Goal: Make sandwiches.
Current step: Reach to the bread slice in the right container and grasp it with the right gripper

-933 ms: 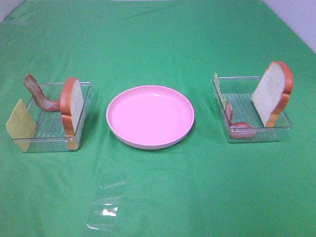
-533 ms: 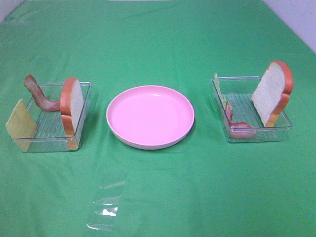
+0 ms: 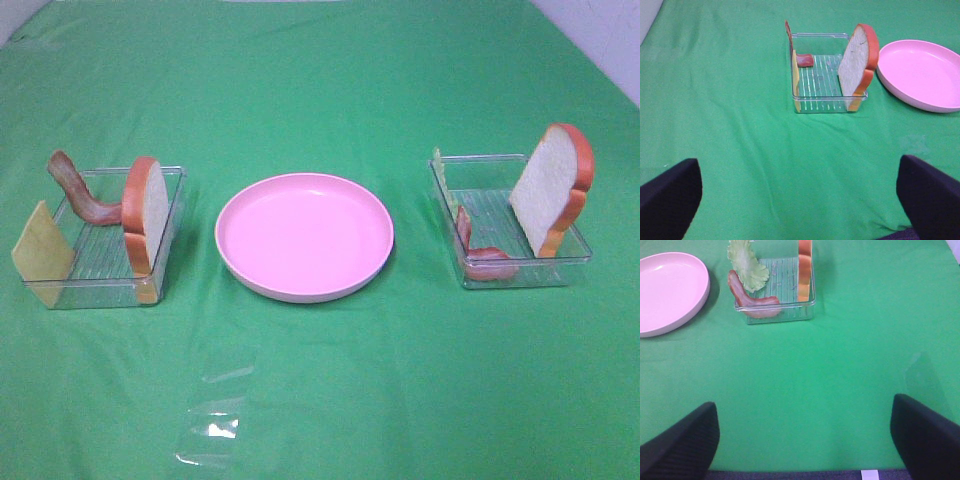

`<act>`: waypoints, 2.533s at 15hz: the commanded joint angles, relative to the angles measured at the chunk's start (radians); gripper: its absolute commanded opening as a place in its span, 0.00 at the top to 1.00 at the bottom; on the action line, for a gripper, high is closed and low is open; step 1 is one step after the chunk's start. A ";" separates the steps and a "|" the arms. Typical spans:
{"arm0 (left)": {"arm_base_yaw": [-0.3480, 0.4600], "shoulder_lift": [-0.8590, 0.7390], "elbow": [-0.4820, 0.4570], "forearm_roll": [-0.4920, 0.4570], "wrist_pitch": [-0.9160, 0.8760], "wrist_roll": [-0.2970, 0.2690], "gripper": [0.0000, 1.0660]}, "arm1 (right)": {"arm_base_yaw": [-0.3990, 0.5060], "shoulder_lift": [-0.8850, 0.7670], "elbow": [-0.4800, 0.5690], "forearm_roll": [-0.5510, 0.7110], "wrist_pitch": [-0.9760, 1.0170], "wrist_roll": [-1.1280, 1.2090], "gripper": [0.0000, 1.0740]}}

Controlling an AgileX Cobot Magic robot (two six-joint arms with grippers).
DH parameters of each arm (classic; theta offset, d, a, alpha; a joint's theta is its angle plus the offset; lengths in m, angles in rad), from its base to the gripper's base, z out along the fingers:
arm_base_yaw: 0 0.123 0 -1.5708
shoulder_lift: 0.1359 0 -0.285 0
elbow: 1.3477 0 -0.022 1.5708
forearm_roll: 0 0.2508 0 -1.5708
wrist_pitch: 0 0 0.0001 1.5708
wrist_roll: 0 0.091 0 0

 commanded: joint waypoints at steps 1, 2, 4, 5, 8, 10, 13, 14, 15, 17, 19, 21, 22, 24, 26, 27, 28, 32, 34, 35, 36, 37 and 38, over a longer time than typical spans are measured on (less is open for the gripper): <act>-0.001 -0.009 -0.001 -0.005 -0.005 -0.002 0.08 | -0.004 0.136 -0.042 0.000 -0.076 0.001 0.17; -0.001 -0.009 -0.001 -0.005 -0.005 -0.002 0.08 | -0.004 0.211 -0.064 0.000 -0.099 -0.005 0.17; -0.001 -0.009 -0.001 -0.005 -0.005 -0.002 0.08 | -0.004 0.327 -0.112 0.000 -0.110 -0.009 0.17; -0.001 -0.009 -0.001 -0.005 -0.005 -0.002 0.08 | -0.004 0.428 -0.164 0.000 -0.112 -0.009 0.17; -0.001 -0.009 -0.001 -0.005 -0.005 -0.002 0.08 | -0.004 0.612 -0.287 0.000 -0.111 -0.009 0.17; -0.001 -0.009 -0.001 -0.005 -0.005 -0.002 0.08 | -0.004 0.786 -0.425 0.000 -0.095 -0.009 0.17; -0.001 -0.009 -0.001 -0.005 -0.005 -0.002 0.08 | -0.004 0.989 -0.571 0.000 -0.053 -0.009 0.17; -0.001 -0.009 -0.001 -0.005 -0.005 -0.002 0.08 | -0.004 1.050 -0.608 0.000 -0.052 -0.009 0.17; -0.001 -0.009 -0.001 -0.005 -0.005 -0.002 0.08 | -0.004 1.117 -0.643 0.000 -0.052 -0.010 0.17; -0.001 -0.009 -0.001 -0.005 -0.005 -0.002 0.08 | -0.004 1.236 -0.700 0.000 -0.052 -0.025 0.17; -0.001 -0.009 -0.001 -0.005 -0.005 -0.002 0.08 | -0.004 1.330 -0.741 0.000 -0.054 -0.034 0.17; -0.001 -0.009 -0.001 -0.005 -0.005 -0.002 0.08 | -0.004 1.478 -0.800 -0.010 -0.106 -0.034 0.17; -0.001 -0.009 -0.001 -0.005 -0.005 -0.002 0.08 | -0.004 1.523 -0.818 -0.008 -0.127 -0.034 0.17; -0.001 -0.009 -0.001 -0.005 -0.005 -0.002 0.08 | -0.004 1.576 -0.836 -0.007 -0.170 -0.034 0.17; -0.001 -0.009 -0.001 -0.005 -0.005 -0.002 0.08 | -0.004 1.643 -0.852 -0.007 -0.240 -0.034 0.18; -0.001 -0.009 -0.001 -0.005 -0.005 -0.002 0.08 | -0.004 1.671 -0.854 -0.006 -0.280 -0.034 0.19; -0.001 -0.009 -0.001 -0.005 -0.005 -0.002 0.08 | -0.004 1.696 -0.854 0.000 -0.309 -0.034 0.19; -0.001 -0.009 -0.001 -0.005 -0.005 -0.002 0.08 | -0.004 1.749 -0.854 0.020 -0.350 -0.034 0.21; -0.001 -0.009 -0.001 -0.005 -0.005 -0.002 0.08 | -0.004 1.753 -0.854 0.019 -0.352 -0.026 0.41; -0.001 -0.009 -0.001 -0.005 -0.005 -0.002 0.08 | -0.004 1.753 -0.854 0.018 -0.353 -0.013 0.54; -0.001 -0.009 -0.001 -0.005 -0.005 -0.002 0.08 | -0.004 1.753 -0.854 0.009 -0.355 0.000 0.69; -0.001 -0.009 -0.001 -0.005 -0.005 -0.002 0.08 | -0.004 1.753 -0.854 0.007 -0.359 0.003 0.77; -0.001 -0.009 -0.001 -0.005 -0.005 -0.002 0.08 | -0.004 1.753 -0.854 0.000 -0.362 0.005 0.91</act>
